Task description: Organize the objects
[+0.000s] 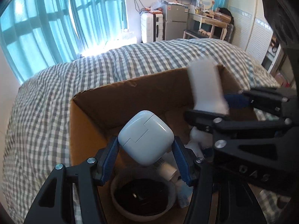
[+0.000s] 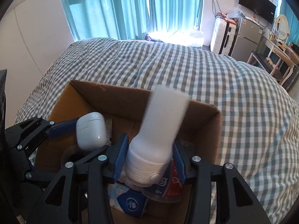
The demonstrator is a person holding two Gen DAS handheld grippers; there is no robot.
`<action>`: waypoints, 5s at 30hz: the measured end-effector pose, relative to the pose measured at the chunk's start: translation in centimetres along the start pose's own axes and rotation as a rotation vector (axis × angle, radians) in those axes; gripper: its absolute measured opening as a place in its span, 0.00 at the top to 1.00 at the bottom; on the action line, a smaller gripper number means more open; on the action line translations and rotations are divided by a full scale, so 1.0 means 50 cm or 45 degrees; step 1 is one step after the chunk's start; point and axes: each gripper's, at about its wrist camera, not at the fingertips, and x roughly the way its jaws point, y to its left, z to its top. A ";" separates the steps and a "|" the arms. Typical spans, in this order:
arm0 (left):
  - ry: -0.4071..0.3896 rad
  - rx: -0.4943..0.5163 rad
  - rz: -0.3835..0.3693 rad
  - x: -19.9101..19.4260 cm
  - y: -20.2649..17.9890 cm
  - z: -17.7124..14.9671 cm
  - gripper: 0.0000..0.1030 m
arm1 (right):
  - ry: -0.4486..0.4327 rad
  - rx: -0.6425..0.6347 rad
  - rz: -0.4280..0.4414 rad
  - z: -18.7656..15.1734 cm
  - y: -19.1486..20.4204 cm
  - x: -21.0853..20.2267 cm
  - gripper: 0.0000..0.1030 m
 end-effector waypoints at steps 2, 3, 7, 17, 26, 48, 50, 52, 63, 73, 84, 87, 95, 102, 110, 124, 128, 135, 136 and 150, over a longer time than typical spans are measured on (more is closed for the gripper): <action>-0.011 -0.009 -0.003 -0.002 -0.002 0.000 0.42 | -0.002 0.004 0.010 0.003 0.004 0.004 0.58; -0.014 -0.011 -0.003 -0.003 -0.002 -0.002 0.42 | -0.002 0.000 0.008 0.002 0.006 0.005 0.58; -0.017 0.009 0.001 -0.003 -0.009 0.000 0.42 | -0.012 -0.007 0.005 -0.005 0.011 -0.003 0.58; -0.073 -0.081 -0.044 -0.067 0.015 0.019 0.19 | -0.099 0.068 0.035 0.008 -0.013 -0.082 0.43; -0.223 -0.110 0.041 -0.228 0.020 0.055 0.07 | -0.267 0.106 -0.003 0.032 -0.017 -0.252 0.18; -0.616 -0.121 0.125 -0.609 -0.052 -0.007 0.00 | -0.669 0.115 -0.205 -0.098 -0.033 -0.682 0.02; -0.617 -0.115 0.137 -0.615 -0.061 -0.027 0.00 | -0.672 0.109 -0.223 -0.122 -0.031 -0.686 0.01; -0.615 -0.113 0.151 -0.617 -0.068 -0.046 0.00 | -0.661 0.091 -0.249 -0.150 -0.028 -0.683 0.01; -0.576 -0.105 0.290 -0.546 -0.114 -0.173 0.00 | -0.554 0.096 -0.251 -0.306 -0.003 -0.547 0.01; -0.591 -0.138 0.260 -0.459 -0.127 -0.260 0.00 | -0.646 0.104 -0.352 -0.405 -0.019 -0.447 0.01; -0.618 -0.131 0.271 -0.453 -0.149 -0.293 0.00 | -0.696 0.047 -0.380 -0.425 0.007 -0.442 0.01; -0.628 -0.136 0.261 -0.458 -0.148 -0.297 0.00 | -0.689 0.052 -0.385 -0.426 0.006 -0.437 0.01; -0.607 -0.119 0.271 -0.454 -0.152 -0.301 0.00 | -0.689 0.068 -0.384 -0.427 0.000 -0.438 0.01; -0.600 -0.116 0.271 -0.449 -0.152 -0.301 0.00 | -0.680 0.074 -0.387 -0.428 -0.001 -0.436 0.01; -0.591 -0.132 0.269 -0.445 -0.148 -0.302 0.00 | -0.679 0.062 -0.395 -0.429 0.005 -0.433 0.01; -0.587 -0.140 0.270 -0.444 -0.147 -0.303 0.00 | -0.673 0.062 -0.396 -0.428 0.004 -0.431 0.01; -0.588 -0.151 0.285 -0.444 -0.146 -0.304 0.00 | -0.673 0.062 -0.395 -0.428 0.004 -0.431 0.01; -0.597 -0.165 0.266 -0.447 -0.142 -0.307 0.00 | -0.672 0.062 -0.395 -0.428 0.005 -0.431 0.01; -0.598 -0.166 0.270 -0.448 -0.142 -0.307 0.00 | -0.672 0.063 -0.395 -0.428 0.004 -0.431 0.01; -0.580 -0.179 0.283 -0.448 -0.134 -0.307 0.00 | -0.662 0.042 -0.406 -0.430 0.011 -0.422 0.01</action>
